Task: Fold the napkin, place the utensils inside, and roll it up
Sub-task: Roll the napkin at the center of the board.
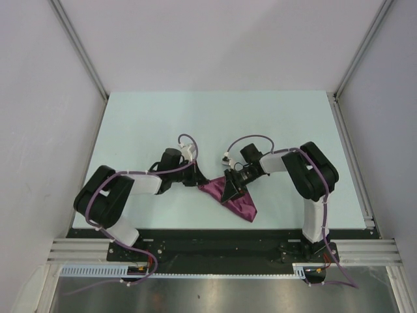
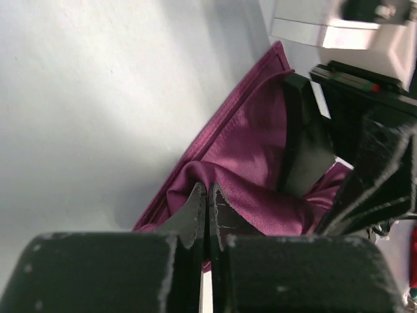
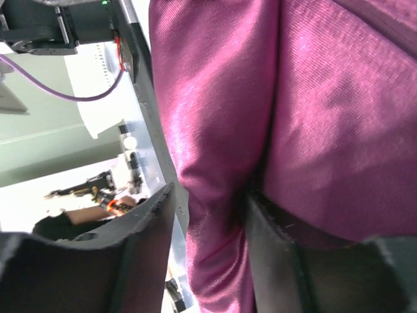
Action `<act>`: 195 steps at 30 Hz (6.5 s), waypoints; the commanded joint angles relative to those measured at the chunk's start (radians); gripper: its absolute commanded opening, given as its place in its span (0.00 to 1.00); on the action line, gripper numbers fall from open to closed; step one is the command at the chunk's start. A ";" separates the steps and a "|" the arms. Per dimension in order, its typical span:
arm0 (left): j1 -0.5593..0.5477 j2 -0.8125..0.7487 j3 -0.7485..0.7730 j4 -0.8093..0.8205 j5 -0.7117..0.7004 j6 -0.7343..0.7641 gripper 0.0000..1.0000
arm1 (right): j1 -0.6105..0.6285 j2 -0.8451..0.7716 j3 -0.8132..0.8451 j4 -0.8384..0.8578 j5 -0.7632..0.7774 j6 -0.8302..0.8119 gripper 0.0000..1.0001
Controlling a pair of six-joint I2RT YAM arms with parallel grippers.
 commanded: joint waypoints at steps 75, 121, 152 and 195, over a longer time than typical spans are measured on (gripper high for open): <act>-0.026 0.034 0.140 -0.003 0.020 0.051 0.43 | -0.018 0.033 0.030 -0.050 0.170 -0.088 0.35; -0.038 0.218 0.335 -0.163 0.042 -0.012 0.28 | 0.506 -0.285 -0.045 0.033 1.486 -0.257 0.66; -0.002 0.113 0.214 0.093 0.109 -0.041 0.58 | 0.049 -0.188 0.045 -0.032 0.472 -0.087 0.30; -0.031 0.323 0.395 -0.020 0.099 -0.132 0.00 | 0.101 -0.531 0.022 -0.026 0.942 -0.143 0.74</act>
